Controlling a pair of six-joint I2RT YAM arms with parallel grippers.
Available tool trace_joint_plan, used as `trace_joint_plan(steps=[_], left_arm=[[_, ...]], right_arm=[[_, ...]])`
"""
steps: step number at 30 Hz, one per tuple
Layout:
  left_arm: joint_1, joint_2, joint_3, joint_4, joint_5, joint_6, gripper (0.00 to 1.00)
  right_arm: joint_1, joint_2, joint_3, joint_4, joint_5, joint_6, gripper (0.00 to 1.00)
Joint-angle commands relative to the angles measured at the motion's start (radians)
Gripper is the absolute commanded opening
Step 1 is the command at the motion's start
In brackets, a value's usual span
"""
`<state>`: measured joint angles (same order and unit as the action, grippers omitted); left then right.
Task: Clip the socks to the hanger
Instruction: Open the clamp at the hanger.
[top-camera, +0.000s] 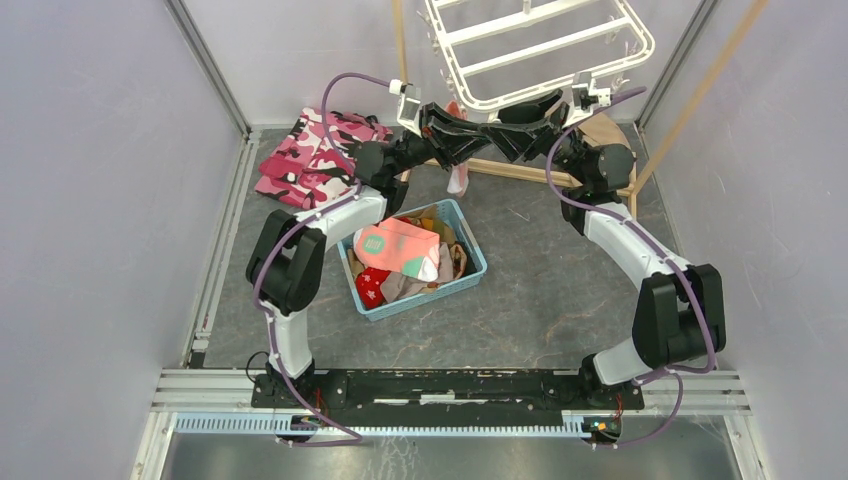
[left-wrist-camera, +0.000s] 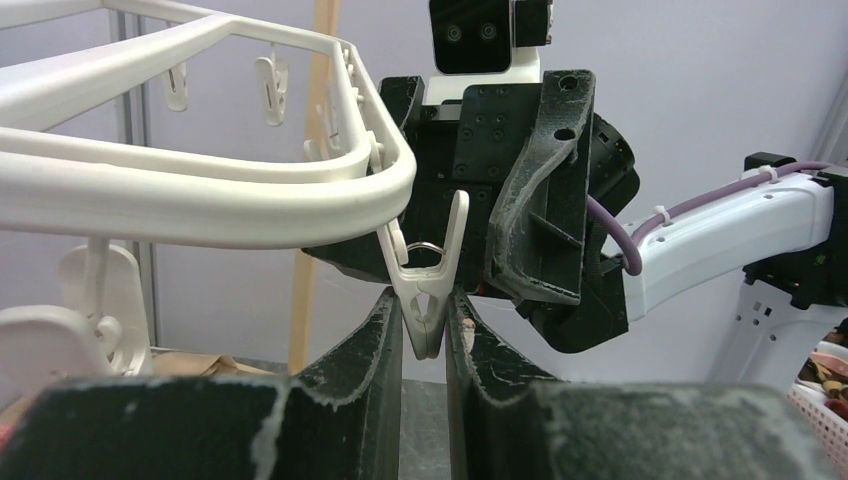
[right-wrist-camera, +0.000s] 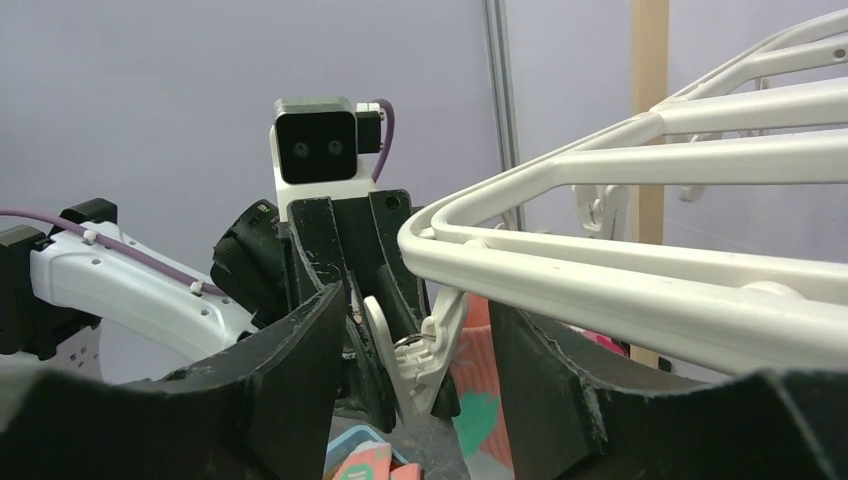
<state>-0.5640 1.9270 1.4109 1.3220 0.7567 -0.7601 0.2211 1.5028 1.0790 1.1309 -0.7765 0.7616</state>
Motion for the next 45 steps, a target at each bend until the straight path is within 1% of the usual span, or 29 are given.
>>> trace_joint_plan(steps=[1,8,13,18,20,26,29,31,32,34,37,39,40,42,45], left_arm=[[0.001,0.02,0.042,0.071,0.033,-0.062,0.02],[0.005,0.026,0.044,0.092,0.035,-0.089,0.02],[0.016,0.052,0.057,0.156,0.031,-0.165,0.02],[0.019,0.055,0.06,0.157,0.032,-0.169,0.02],[0.019,0.057,0.063,0.157,0.03,-0.173,0.02],[0.025,0.06,0.065,0.164,0.021,-0.184,0.02],[0.027,0.06,0.065,0.164,0.014,-0.186,0.02],[0.029,0.058,0.065,0.16,0.008,-0.189,0.04],[0.03,0.058,0.065,0.157,0.005,-0.189,0.06],[0.031,0.055,0.064,0.144,-0.001,-0.189,0.15],[0.034,0.048,0.056,0.124,-0.009,-0.189,0.39],[0.036,0.037,0.043,0.118,-0.009,-0.186,0.53],[0.038,0.03,0.034,0.113,-0.009,-0.184,0.59],[0.041,0.013,0.008,0.102,-0.007,-0.18,0.67],[0.049,-0.013,-0.031,0.091,-0.007,-0.175,0.74]], right_arm=[[0.008,0.009,0.048,0.069,-0.009,0.037,0.59],[0.008,0.016,0.057,0.073,-0.013,0.048,0.5],[0.008,0.014,0.059,0.072,-0.023,0.047,0.45],[0.008,0.015,0.062,0.056,-0.03,0.039,0.41],[0.008,0.017,0.068,0.052,-0.032,0.039,0.37],[0.008,0.027,0.085,0.034,-0.038,0.038,0.15],[0.008,0.031,0.091,0.029,-0.038,0.038,0.11],[0.009,0.032,0.091,0.026,-0.037,0.038,0.1],[0.009,0.032,0.093,0.024,-0.034,0.037,0.1],[0.008,0.031,0.094,0.011,-0.031,0.032,0.09],[0.008,0.03,0.096,-0.012,-0.023,0.018,0.09],[0.009,0.031,0.098,-0.024,-0.019,0.012,0.09],[0.008,0.03,0.099,-0.027,-0.016,0.01,0.08],[0.008,0.031,0.102,-0.031,-0.016,0.009,0.08],[0.008,0.032,0.101,-0.033,-0.015,0.009,0.08]])
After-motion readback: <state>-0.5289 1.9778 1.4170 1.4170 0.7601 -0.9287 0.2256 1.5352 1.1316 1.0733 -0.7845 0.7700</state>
